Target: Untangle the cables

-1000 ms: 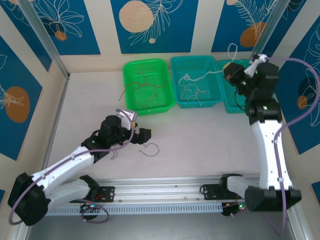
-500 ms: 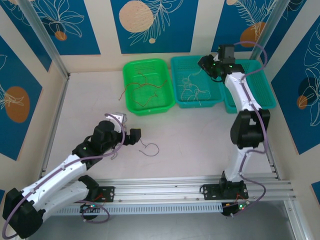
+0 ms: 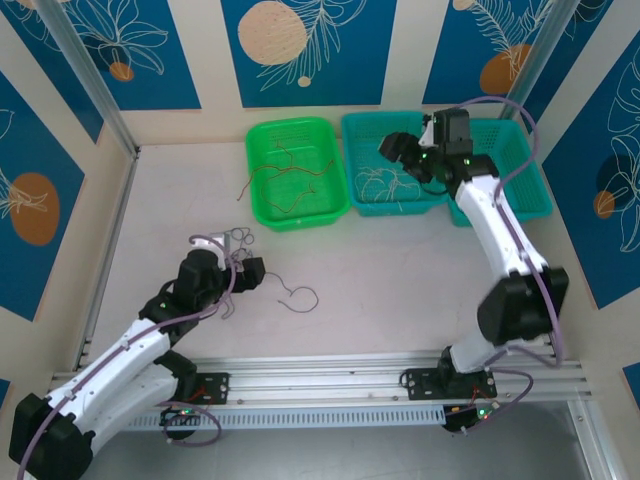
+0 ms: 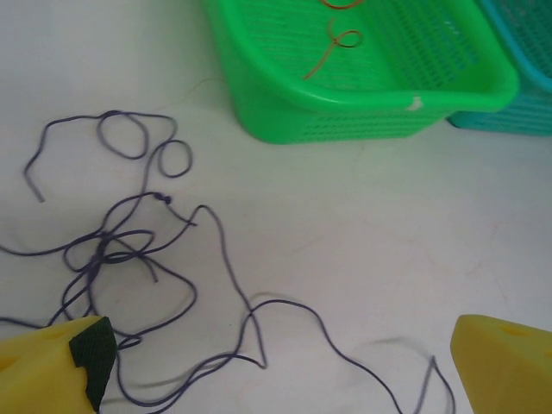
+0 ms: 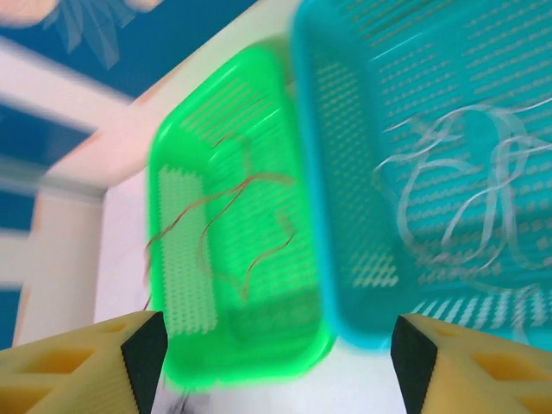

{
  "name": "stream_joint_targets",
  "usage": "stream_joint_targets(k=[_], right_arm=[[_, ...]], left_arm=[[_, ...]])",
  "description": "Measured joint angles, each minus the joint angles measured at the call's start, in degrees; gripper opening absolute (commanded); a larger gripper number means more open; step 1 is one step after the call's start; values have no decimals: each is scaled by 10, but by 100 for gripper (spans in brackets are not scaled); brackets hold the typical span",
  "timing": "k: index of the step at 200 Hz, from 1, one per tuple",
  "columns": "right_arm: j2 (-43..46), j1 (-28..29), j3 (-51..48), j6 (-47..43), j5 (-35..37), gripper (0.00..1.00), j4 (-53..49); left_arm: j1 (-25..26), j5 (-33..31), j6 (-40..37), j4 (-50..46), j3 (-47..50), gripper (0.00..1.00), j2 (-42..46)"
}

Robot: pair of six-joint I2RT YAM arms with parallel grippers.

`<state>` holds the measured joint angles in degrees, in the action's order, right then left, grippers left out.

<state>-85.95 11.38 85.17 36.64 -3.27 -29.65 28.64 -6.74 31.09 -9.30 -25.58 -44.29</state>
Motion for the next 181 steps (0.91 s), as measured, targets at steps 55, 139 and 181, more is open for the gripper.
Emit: stream_joint_targets(k=[55,139,181], right_arm=[[131,256,-192,-71,42,71,17],[-188,418,-90,-186,81,73,-33],[-261,437,-61,-220,92,65,-77]], left_arm=[[-35,-4,25,10,9,100,0],[-39,20,29,22,11,100,-4],[-39,22,29,15,17,100,3]])
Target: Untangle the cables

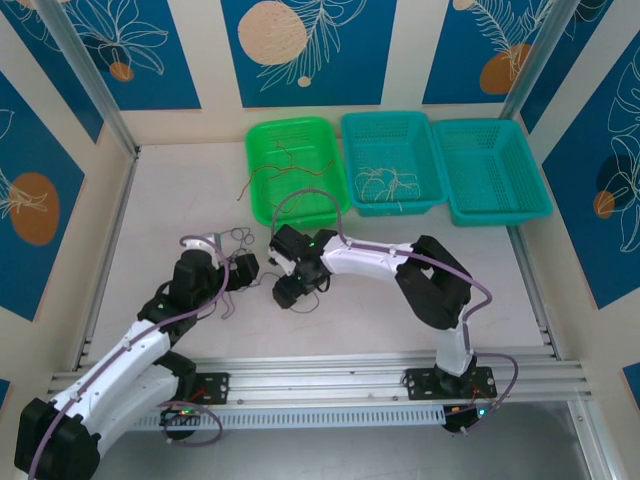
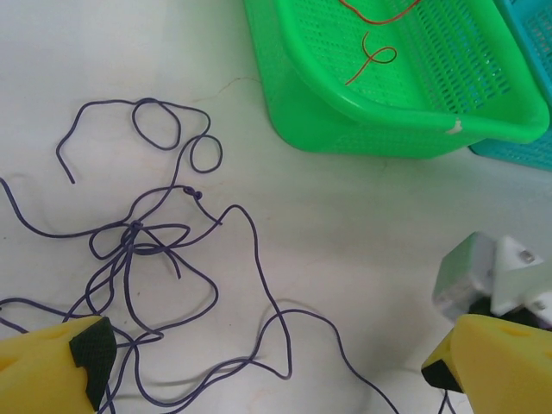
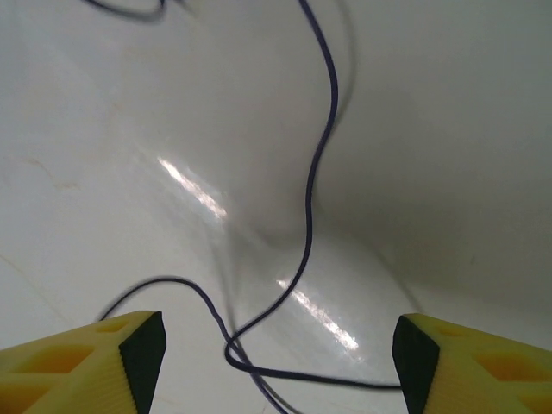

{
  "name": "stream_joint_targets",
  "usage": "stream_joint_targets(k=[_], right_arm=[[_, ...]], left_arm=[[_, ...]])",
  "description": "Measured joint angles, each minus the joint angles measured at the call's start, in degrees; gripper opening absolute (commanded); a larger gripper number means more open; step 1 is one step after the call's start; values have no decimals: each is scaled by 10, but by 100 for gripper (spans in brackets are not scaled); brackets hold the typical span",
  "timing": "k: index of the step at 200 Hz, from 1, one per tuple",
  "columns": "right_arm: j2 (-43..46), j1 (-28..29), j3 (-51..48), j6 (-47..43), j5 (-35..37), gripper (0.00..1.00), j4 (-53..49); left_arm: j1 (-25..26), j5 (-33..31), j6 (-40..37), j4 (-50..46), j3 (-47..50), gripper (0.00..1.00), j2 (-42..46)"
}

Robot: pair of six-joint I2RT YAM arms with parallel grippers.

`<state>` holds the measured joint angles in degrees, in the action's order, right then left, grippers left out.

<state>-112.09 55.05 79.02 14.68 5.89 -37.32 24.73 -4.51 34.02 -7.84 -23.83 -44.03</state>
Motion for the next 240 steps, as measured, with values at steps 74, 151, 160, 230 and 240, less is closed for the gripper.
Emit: stream_joint_targets(k=[74,151,160,230,240], right_arm=[[-6,-4,0,-8,34,0,-20],[167,-7,-45,-19,-49,0,7],[190,-10,-49,-17,-53,0,15],[420,-147,-165,54,-93,0,94],[462,-179,-184,71,-99,0,106]], left_arm=[[0,3,5,3,5,100,-9],[-2,90,27,35,-69,50,-232],[-2,89,29,39,-76,31,-255],[-3,26,47,39,-54,0,-306],[-5,15,49,40,-45,0,-306]])
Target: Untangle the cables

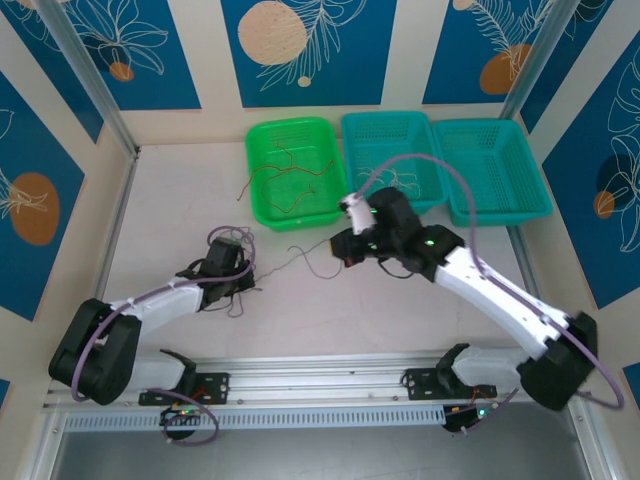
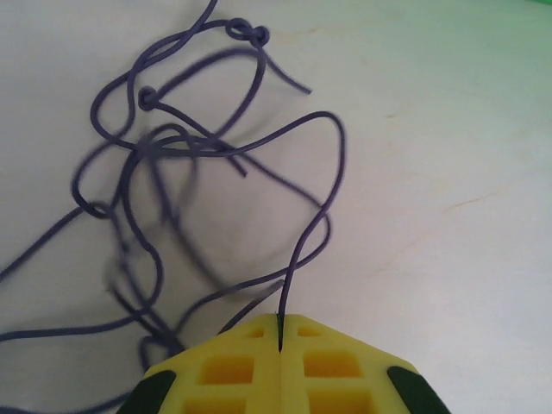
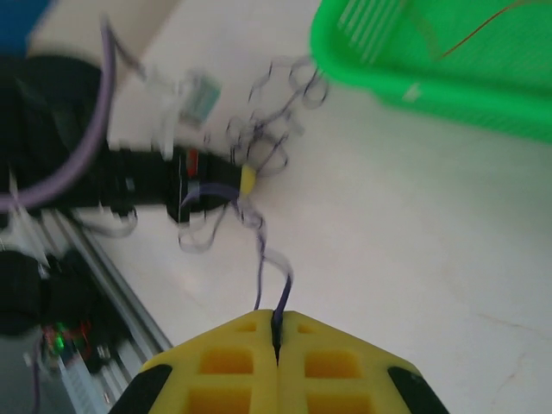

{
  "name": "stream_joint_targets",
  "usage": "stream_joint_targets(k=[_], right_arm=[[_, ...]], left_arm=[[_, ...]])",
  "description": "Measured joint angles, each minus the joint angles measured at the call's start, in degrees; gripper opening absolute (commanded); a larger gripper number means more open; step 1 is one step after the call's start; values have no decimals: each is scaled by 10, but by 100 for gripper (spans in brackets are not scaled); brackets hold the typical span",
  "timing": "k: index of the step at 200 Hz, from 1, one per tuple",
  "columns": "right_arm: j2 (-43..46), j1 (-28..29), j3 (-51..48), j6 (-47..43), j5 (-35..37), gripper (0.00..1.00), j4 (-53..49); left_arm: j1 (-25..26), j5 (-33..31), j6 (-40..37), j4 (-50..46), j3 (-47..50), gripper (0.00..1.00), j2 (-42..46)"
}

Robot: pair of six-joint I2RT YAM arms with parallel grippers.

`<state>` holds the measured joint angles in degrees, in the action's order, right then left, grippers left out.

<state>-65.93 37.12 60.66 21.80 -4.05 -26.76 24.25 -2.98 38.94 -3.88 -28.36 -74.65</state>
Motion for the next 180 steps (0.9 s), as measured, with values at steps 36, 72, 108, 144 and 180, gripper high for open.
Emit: stream_joint_targets(k=[36,72,108,144,180], right_arm=[[142,-128,-42,57,9,0,10],[215,-247,-29,79,43,0,-33],[226,-338,-1,97,43,0,-62],[217,-345,-1,115,-23,0,-57],[206,-345,0,133,-30,0,-54]], left_arm=[[-10,-35,12,-2,23,0,5],[-14,-65,26,-1,30,0,11],[-20,-83,26,-2,38,20,22],[-24,-44,-12,7,56,66,92],[-24,-29,-35,9,56,98,239]])
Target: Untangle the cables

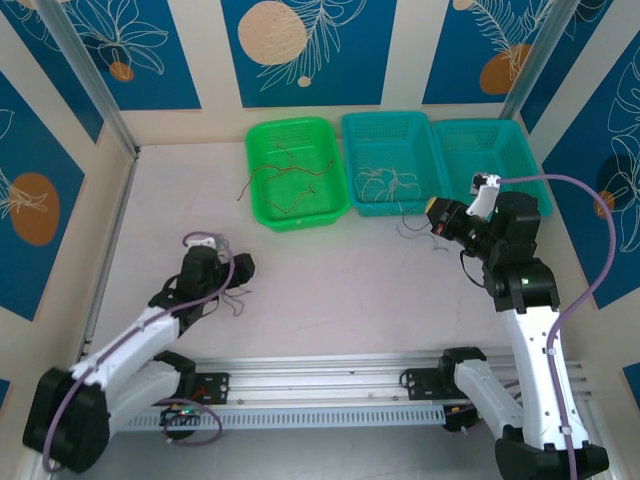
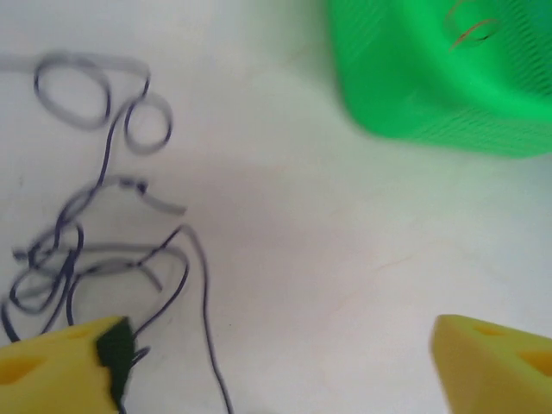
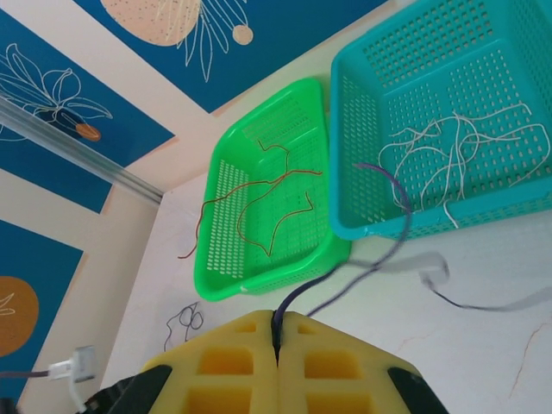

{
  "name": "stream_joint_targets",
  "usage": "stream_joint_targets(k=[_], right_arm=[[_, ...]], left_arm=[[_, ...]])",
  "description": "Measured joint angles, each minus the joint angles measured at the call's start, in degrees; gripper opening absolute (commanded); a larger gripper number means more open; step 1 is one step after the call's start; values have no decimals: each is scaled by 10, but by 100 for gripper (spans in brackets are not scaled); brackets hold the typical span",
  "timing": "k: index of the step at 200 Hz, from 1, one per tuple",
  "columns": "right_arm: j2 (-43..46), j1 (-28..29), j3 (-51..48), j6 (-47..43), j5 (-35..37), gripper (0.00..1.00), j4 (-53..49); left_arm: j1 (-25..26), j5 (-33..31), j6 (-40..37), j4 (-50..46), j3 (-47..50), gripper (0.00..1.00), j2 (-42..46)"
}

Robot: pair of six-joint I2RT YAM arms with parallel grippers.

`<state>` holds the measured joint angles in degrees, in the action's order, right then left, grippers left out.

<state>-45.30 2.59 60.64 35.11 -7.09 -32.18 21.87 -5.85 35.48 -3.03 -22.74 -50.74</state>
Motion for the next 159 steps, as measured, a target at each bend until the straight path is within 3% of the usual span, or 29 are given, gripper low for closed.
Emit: stream_joint_targets(k=[34,73,102,159], right_arm=[[-12,-1,27,11,0,0,1],[-52,-2,96,18,5,0,26],[-112,-2,185,29,20,0,48],[-230,-6,367,24,139,0,60]], left_arm=[[0,32,-6,-20,-32,99,71],[0,122,-5,5,-64,100,75],[1,150,-5,19,-66,100,68],[1,160,-5,35,-48,100,70]])
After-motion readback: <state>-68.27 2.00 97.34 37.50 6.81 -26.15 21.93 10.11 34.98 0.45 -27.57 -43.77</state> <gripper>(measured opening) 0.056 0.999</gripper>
